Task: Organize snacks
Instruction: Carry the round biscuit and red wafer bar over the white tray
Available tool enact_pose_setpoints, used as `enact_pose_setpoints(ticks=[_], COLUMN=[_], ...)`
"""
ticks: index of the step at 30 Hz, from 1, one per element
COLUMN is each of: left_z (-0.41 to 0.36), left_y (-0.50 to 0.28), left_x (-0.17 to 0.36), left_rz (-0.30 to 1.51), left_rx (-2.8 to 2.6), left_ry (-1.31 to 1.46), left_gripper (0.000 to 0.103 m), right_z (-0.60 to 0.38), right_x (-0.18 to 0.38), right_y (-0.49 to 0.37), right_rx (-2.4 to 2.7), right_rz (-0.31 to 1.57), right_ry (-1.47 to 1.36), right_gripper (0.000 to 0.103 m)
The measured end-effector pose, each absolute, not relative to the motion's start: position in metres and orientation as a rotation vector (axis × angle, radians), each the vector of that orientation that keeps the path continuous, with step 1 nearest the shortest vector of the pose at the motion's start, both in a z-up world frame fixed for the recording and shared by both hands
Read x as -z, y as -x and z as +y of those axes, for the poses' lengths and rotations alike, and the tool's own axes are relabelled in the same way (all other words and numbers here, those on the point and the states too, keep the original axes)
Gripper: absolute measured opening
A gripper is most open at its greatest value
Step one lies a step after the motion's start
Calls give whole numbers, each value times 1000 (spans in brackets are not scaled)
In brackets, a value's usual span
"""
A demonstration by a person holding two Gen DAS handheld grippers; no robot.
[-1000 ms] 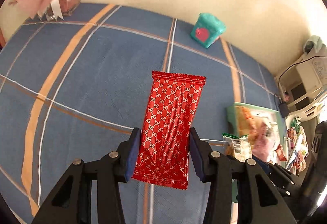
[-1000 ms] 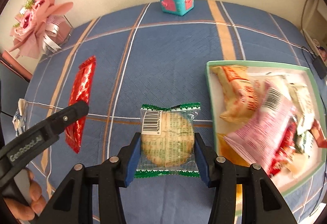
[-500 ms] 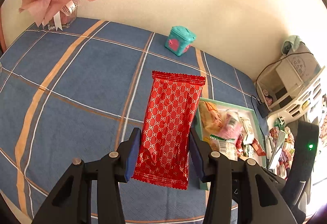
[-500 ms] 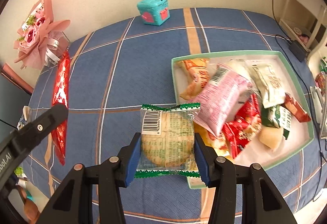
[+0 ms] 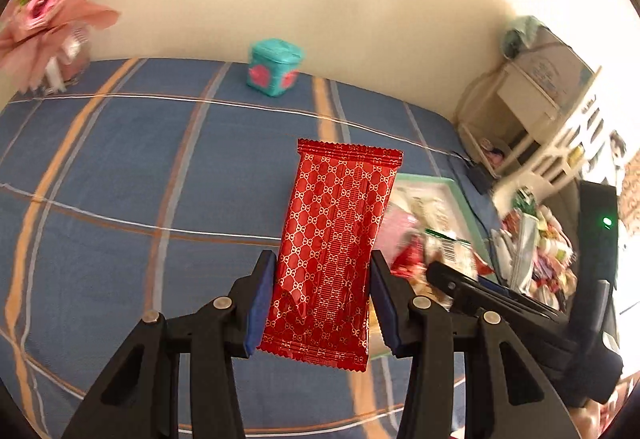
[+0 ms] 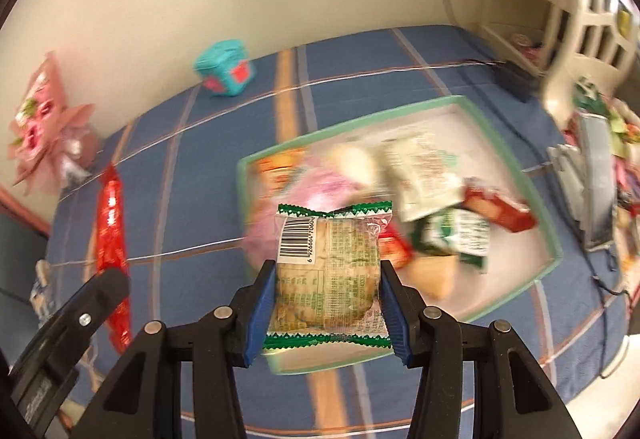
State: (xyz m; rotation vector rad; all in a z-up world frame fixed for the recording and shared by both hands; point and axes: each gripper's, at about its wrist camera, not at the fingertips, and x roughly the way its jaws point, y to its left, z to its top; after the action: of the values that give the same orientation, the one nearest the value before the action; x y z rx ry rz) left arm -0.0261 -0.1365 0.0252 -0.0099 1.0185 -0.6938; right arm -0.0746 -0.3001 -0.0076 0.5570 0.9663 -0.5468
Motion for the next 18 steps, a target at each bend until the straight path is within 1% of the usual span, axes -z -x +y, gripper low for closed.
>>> enact_pose_setpoints(ticks=[8,18], left_z=[-189,-216], left_y=[54,62], left_x=[-17,1], left_rz=[1034,1078], left_rx=[777,794], left_ry=[-64,-75], left_gripper=[48,48], right_z=[-341,-366], right_x=[15,17], right_y=[104,112], right_rx=[600,624], right_rz=[957,946], right_ry=[-624,-625], right_gripper=[52,52])
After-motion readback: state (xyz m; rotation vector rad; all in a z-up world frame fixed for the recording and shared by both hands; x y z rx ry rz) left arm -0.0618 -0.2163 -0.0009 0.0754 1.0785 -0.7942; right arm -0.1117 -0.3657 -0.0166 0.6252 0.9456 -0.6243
